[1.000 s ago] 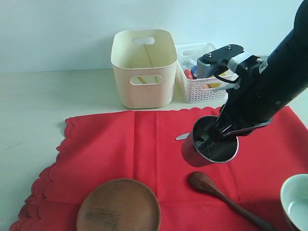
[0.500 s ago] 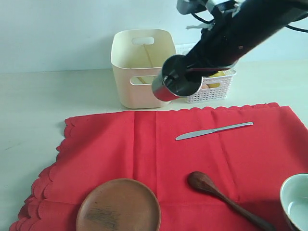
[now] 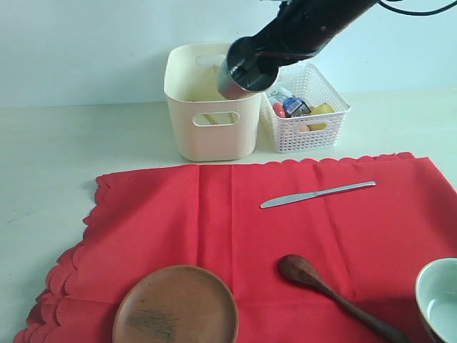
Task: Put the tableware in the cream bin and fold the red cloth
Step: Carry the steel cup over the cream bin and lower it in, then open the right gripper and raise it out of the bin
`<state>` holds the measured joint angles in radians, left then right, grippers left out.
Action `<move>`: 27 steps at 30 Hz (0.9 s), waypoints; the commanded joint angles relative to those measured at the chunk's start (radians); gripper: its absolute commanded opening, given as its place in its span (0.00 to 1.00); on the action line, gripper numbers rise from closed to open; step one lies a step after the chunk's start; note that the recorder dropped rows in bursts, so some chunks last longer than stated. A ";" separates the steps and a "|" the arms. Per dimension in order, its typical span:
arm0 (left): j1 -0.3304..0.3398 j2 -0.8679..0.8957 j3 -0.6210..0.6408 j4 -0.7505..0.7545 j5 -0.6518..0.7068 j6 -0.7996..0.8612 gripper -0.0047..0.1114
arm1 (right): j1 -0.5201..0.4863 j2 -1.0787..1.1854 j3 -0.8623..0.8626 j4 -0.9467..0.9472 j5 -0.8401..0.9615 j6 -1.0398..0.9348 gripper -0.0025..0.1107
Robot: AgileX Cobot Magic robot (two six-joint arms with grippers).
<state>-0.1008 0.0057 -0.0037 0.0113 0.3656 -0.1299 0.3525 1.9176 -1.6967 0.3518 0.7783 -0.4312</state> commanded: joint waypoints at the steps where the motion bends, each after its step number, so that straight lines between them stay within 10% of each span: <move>1: 0.003 -0.006 0.004 0.002 -0.008 -0.002 0.04 | -0.003 0.097 -0.129 0.019 0.000 -0.029 0.02; 27: 0.003 -0.006 0.004 0.002 -0.008 -0.002 0.04 | -0.003 0.529 -0.648 -0.019 0.049 -0.126 0.02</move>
<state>-0.1008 0.0057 -0.0037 0.0113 0.3656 -0.1299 0.3525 2.4334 -2.3225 0.3574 0.8694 -0.5420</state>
